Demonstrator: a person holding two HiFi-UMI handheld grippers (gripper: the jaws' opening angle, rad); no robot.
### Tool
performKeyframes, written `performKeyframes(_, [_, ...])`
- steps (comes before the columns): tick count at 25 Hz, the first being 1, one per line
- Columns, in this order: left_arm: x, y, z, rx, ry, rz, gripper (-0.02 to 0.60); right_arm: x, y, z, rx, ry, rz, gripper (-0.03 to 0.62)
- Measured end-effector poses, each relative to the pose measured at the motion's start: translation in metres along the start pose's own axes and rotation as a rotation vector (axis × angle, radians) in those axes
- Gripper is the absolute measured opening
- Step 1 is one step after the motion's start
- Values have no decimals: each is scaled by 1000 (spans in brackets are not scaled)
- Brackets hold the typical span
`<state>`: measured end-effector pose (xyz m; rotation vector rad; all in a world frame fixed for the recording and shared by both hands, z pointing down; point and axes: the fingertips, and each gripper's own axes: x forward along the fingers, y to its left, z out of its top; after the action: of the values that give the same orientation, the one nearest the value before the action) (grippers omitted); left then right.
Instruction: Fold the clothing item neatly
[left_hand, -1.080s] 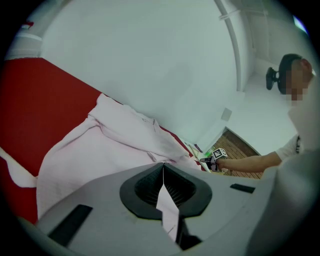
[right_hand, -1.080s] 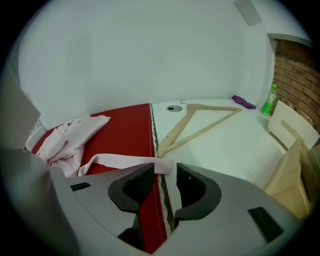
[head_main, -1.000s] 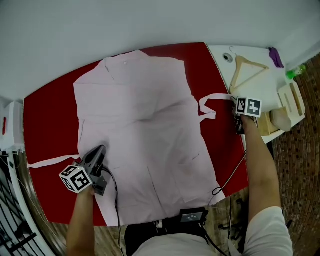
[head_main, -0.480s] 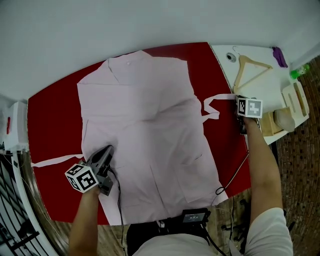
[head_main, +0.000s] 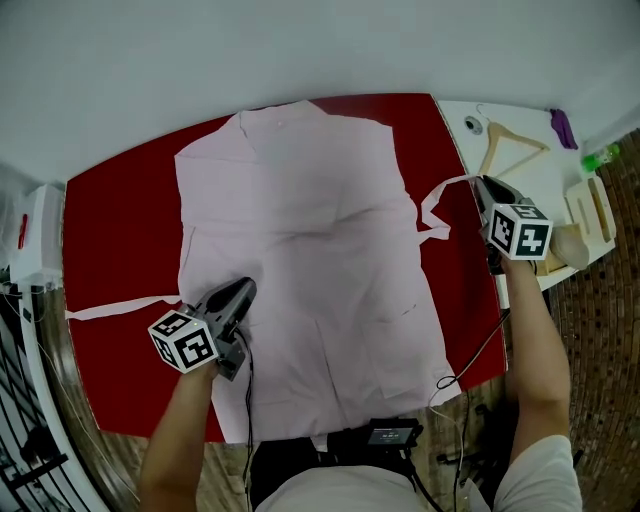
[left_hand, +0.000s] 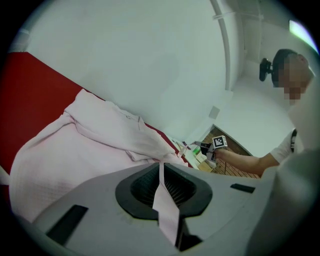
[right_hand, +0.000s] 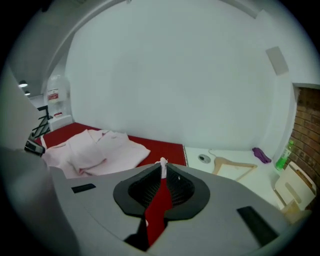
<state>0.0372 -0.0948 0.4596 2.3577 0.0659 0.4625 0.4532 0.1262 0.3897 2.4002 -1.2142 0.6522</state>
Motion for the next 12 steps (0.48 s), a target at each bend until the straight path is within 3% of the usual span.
performKeyframes(12, [-8, -16, 15, 33, -39, -64, 9, -63, 132, 113, -75, -283, 217, 40])
